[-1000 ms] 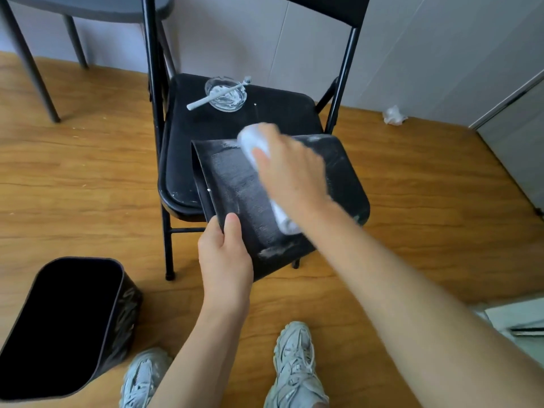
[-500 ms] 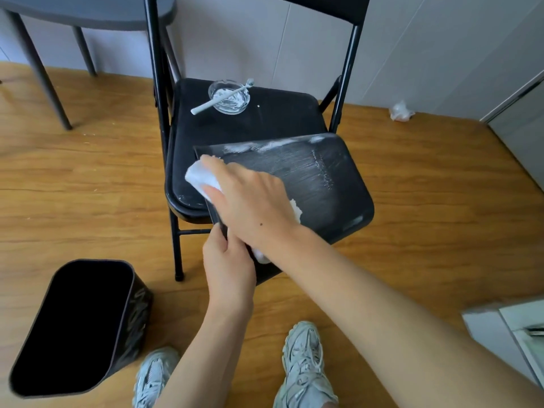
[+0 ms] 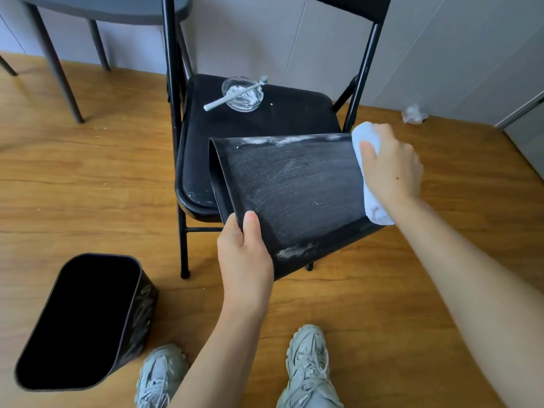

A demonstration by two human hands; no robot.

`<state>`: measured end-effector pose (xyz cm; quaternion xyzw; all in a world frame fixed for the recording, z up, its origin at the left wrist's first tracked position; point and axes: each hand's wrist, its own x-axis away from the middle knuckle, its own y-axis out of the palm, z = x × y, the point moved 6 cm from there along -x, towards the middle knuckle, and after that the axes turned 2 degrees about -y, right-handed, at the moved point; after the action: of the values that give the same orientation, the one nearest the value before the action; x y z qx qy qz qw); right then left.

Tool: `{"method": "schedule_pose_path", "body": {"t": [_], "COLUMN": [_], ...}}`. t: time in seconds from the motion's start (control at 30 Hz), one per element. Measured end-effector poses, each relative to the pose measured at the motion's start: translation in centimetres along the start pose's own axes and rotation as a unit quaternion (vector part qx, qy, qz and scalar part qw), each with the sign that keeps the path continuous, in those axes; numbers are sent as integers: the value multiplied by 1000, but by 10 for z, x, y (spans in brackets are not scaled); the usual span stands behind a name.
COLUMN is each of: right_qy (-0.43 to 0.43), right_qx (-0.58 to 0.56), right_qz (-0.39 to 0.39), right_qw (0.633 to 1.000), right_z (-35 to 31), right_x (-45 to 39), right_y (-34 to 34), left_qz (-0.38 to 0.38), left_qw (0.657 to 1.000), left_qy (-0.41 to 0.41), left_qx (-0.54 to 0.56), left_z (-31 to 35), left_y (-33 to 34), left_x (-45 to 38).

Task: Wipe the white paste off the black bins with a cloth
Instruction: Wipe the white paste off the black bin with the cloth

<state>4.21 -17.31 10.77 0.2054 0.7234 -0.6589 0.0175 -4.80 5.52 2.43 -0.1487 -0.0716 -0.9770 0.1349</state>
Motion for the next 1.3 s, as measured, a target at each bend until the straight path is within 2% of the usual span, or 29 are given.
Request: {"method": "schedule_pose_path", "body": {"t": [0.17, 0.33, 0.4, 0.57, 0.67, 0.8, 0.93, 1.13, 1.23, 1.3], "right_qy": [-47, -219, -254, -203, -116, -29, 22, 10, -69, -120], "right_qx": [-3, -69, -79, -58, -60, -49, -58, -87, -100, -148], "right_qz": [-11, -41, -40, -47, -26, -6, 6, 17, 49, 61], "right_qw": [999, 972, 963, 976, 991, 998, 998, 996, 991, 980], "right_z": [-29, -129, -155, -138, -87, -8, 16, 5, -41, -84], "right_x": [22, 64, 68, 31, 20, 10, 3, 31, 77, 117], "right_y": [-4, 2, 3, 8, 6, 2, 6, 1, -4, -3], "left_qz": [-27, -15, 2, -3, 0, -34, -28, -26, -51, -78], "left_qw": [1000, 999, 997, 999, 1000, 999, 999, 998, 993, 987], "left_qy": [-10, 3, 17, 10, -2, -16, -19, -55, -86, -107], "left_qx": [-11, -47, -69, -40, -6, 17, 19, 21, 69, 95], "left_z": [8, 11, 12, 5, 2, 5, 4, 2, 7, 2], "left_y": [4, 2, -1, -1, 0, 7, 8, 5, 10, 11], "left_x": [3, 4, 3, 3, 4, 3, 4, 6, 6, 6]}}
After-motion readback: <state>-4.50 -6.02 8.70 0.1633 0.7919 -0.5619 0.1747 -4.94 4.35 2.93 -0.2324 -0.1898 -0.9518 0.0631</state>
